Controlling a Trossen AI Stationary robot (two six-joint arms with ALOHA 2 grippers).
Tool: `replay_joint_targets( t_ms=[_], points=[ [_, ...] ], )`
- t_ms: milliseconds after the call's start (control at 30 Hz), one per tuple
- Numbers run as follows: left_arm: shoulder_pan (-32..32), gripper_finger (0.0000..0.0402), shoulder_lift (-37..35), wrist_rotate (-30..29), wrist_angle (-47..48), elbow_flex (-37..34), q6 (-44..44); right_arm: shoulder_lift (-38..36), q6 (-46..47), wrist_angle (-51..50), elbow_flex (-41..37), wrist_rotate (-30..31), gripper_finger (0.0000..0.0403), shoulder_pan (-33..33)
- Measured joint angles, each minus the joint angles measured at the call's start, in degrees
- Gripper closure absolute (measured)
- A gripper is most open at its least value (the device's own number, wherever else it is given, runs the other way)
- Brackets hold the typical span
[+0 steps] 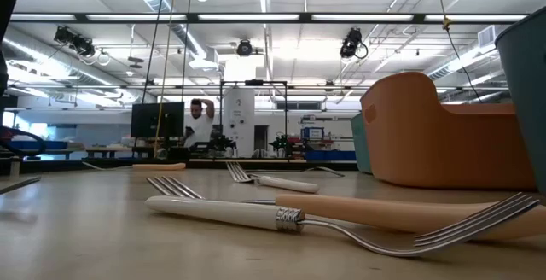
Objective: Sort silverware by color (type)
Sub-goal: Put the black fork into the blue bin
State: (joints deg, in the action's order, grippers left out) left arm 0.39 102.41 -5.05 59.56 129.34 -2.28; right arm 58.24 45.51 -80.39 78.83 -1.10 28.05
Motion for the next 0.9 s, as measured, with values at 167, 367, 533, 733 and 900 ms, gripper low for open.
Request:
replay_joint_targets(
  t_ms=[167,367,533,733,900],
  points=[
    [2.3,0.0313,0.0,-3.6,3.6,-2.9,0.0,0.5,5.5,4.8,-6.5,-0.5,0.0397,8.1],
    [5.7,0.0313,0.0,-4.3,2.5,-9.7,0.0,0.7,5.4,13.5,-16.9,-6.8,0.0397,14.3],
    [8.0,0.0313,0.1,-4.4,1.5,-16.7,0.0,0.8,11.5,23.9,-24.4,-8.0,0.0396,16.3],
    [8.4,0.0313,0.1,-4.4,0.6,-25.4,0.0,0.8,19.8,41.8,-32.0,-8.8,0.0382,18.0],
    [8.0,0.0313,0.0,-4.3,-5.1,-32.4,0.0,1.9,21.4,45.9,-34.8,-9.7,0.0367,19.9]
  ],
)
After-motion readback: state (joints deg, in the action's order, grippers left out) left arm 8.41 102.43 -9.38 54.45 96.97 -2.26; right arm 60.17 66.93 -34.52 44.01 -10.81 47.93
